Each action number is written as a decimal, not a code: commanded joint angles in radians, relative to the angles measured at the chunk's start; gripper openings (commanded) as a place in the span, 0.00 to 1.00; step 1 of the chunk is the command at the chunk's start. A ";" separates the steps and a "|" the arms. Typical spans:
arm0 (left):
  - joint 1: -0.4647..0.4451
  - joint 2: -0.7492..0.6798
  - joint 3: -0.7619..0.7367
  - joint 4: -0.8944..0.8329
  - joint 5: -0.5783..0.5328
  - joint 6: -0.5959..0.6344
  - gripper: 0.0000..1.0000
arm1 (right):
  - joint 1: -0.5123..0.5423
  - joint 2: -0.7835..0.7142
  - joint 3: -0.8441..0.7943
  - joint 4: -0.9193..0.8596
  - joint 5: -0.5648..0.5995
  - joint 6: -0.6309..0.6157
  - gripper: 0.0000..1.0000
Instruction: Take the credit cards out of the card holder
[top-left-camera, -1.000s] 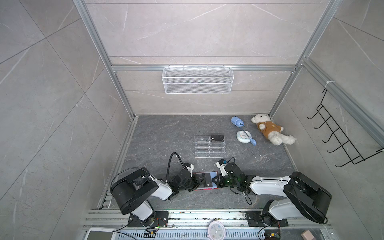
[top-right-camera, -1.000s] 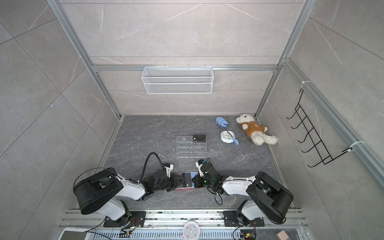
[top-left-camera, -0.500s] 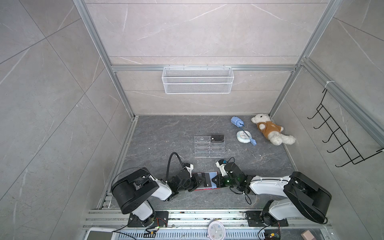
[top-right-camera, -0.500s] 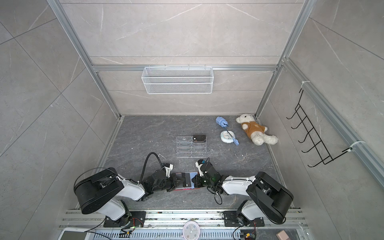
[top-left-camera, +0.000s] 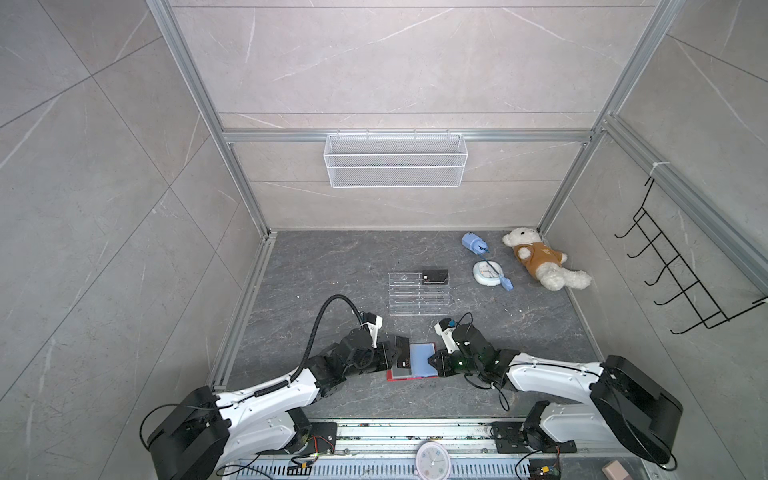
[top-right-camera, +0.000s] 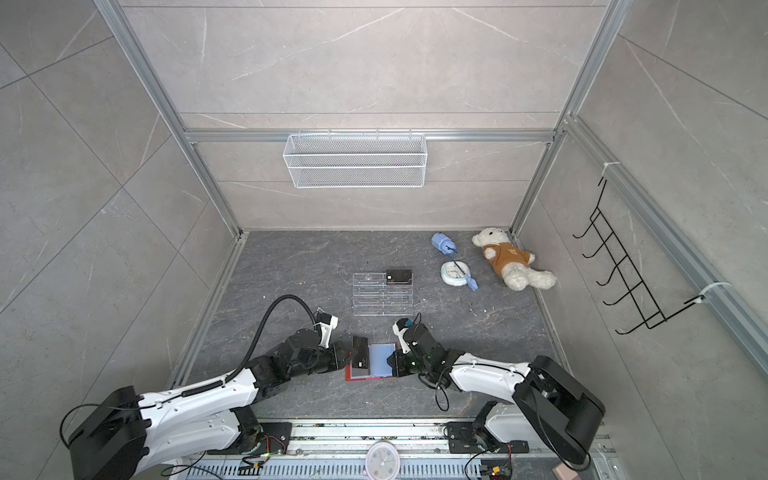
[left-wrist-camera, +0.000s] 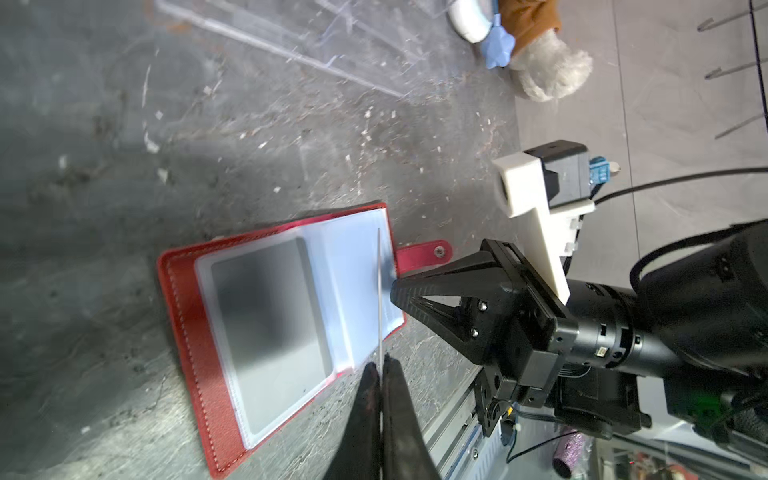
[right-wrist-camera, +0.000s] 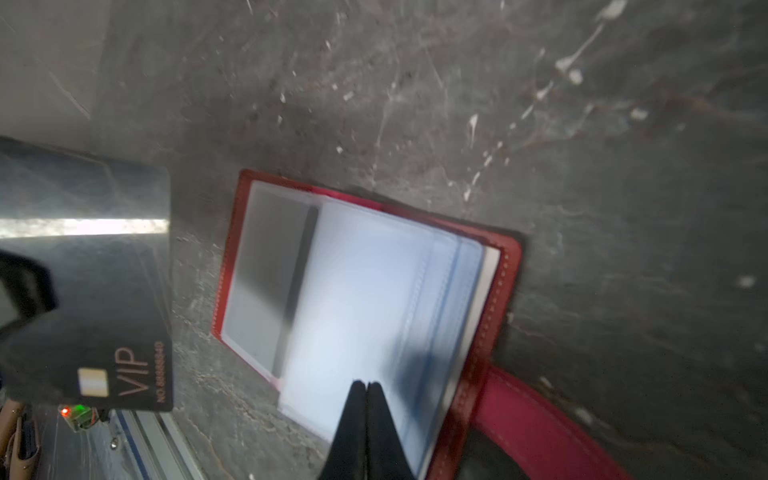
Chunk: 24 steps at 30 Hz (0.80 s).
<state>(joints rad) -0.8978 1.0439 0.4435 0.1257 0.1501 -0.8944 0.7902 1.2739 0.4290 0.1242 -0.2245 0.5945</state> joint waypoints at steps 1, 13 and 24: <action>0.003 -0.044 0.118 -0.254 0.036 0.282 0.00 | -0.002 -0.105 0.087 -0.151 0.066 -0.115 0.31; 0.002 0.005 0.418 -0.622 0.074 0.778 0.00 | -0.003 -0.448 0.271 -0.494 0.313 -0.411 0.84; 0.002 0.150 0.684 -0.839 0.123 1.102 0.00 | -0.003 -0.529 0.304 -0.541 0.289 -0.406 1.00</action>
<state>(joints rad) -0.8978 1.1873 1.0668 -0.6346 0.2211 0.0593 0.7906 0.7612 0.7002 -0.3767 0.0784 0.1932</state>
